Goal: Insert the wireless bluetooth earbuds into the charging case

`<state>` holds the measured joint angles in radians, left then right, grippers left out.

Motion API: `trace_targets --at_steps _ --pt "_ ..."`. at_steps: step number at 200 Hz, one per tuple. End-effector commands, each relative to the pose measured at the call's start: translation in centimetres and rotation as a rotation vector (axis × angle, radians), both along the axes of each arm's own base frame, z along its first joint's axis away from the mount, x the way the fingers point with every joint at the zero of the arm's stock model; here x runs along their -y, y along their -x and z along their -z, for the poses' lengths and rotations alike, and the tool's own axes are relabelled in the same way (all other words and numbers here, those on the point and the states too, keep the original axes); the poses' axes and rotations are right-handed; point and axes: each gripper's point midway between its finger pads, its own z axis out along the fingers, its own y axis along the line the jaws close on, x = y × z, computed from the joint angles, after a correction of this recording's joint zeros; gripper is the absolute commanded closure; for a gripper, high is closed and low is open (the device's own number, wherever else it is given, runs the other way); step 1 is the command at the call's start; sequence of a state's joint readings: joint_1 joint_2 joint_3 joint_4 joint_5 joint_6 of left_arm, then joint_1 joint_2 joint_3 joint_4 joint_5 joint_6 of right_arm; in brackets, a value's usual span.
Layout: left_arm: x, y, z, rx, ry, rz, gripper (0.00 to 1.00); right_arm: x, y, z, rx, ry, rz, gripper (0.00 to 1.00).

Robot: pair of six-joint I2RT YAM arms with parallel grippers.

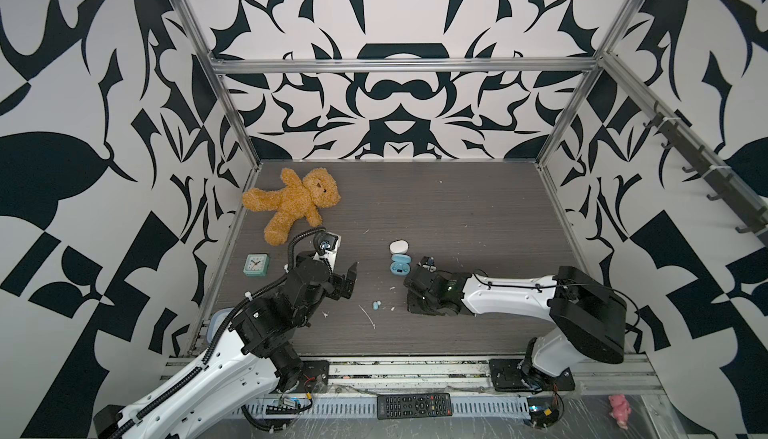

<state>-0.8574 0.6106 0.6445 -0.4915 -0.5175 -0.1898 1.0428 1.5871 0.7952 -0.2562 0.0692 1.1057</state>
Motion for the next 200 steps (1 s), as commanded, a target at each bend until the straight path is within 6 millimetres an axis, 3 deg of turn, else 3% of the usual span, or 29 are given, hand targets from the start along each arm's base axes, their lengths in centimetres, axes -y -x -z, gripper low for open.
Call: trace_targets --at_steps 1,200 --pt "-0.1 0.1 0.6 -0.009 -0.002 -0.001 0.01 -0.8 -0.5 -0.6 0.009 -0.011 -0.004 0.73" --pt "0.2 0.0 0.8 -0.016 -0.004 0.007 0.01 -0.1 -1.8 -0.7 -0.005 0.027 -0.027 0.8"
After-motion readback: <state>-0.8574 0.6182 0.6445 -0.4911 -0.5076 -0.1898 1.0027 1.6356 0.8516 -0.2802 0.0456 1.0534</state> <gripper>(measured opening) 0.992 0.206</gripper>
